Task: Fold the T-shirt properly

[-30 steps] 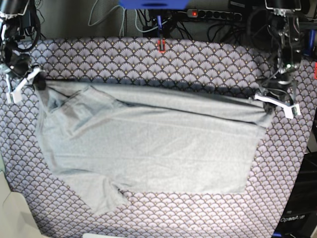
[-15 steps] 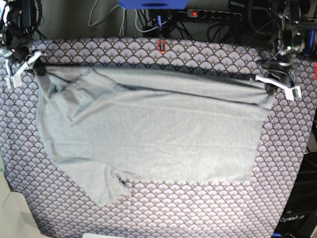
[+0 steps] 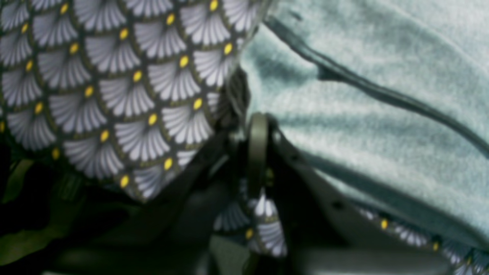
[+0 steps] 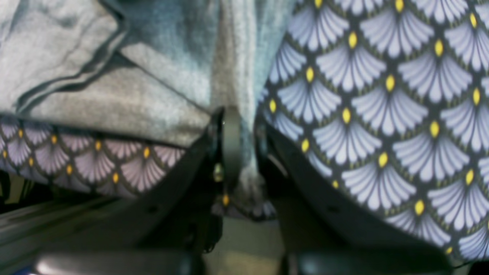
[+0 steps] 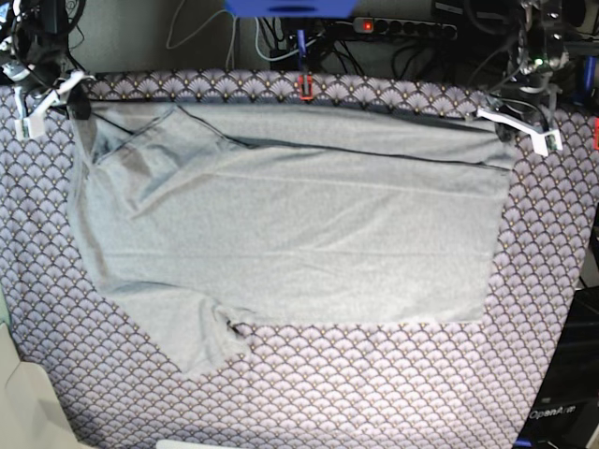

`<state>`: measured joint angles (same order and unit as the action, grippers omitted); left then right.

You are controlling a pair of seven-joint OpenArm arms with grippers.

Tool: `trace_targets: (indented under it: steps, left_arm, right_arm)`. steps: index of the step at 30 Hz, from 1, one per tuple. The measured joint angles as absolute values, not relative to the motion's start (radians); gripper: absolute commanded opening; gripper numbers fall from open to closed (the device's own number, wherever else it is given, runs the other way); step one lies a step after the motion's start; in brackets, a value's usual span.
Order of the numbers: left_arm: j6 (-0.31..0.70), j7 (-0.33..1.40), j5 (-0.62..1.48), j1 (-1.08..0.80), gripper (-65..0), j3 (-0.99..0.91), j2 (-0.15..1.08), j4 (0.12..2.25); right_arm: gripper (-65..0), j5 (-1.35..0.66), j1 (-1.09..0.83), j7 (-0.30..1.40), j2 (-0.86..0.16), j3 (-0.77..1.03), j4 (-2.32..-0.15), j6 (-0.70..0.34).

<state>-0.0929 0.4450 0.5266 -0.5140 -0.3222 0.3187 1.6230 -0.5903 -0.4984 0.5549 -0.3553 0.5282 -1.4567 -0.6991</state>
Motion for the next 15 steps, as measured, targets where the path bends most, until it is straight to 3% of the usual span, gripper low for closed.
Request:
trace_targets:
  steps: [15]
  left_arm:
    - [-0.073,0.445,0.532,-0.589,-65.0,-0.377,0.319,1.628]
  right_arm:
    - [-65.0,-0.599,-0.559,0.503,-0.353,0.553,-1.457,-0.700]
